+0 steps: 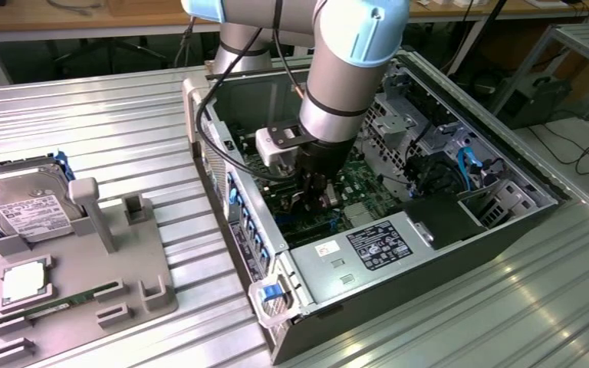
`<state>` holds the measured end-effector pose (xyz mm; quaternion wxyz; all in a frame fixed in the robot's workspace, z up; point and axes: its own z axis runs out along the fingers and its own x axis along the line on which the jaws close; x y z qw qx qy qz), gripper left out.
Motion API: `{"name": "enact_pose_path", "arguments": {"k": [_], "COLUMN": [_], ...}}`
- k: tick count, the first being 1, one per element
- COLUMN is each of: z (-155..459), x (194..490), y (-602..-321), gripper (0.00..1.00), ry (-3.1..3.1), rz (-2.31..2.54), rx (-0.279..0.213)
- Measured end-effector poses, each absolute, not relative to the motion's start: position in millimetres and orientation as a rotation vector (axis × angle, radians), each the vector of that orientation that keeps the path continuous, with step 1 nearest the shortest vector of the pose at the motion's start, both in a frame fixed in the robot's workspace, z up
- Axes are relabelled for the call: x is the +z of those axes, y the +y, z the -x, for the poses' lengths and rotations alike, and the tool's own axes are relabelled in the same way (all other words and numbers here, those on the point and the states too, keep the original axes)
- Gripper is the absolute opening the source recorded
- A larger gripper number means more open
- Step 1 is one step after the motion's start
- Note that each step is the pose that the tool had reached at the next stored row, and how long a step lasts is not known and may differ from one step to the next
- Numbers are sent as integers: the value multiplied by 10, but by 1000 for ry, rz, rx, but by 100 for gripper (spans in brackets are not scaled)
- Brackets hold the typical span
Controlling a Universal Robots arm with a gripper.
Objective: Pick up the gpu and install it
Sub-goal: 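Insert the gpu into the slot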
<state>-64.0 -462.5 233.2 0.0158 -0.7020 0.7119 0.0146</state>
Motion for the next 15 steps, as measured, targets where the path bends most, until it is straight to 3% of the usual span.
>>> {"name": "enact_pose_path", "arguments": {"k": [15], "z": [646], "x": [2258], "y": [-4625], "gripper": [28], "ry": [2214], "rz": [2183], "rx": [45]}}
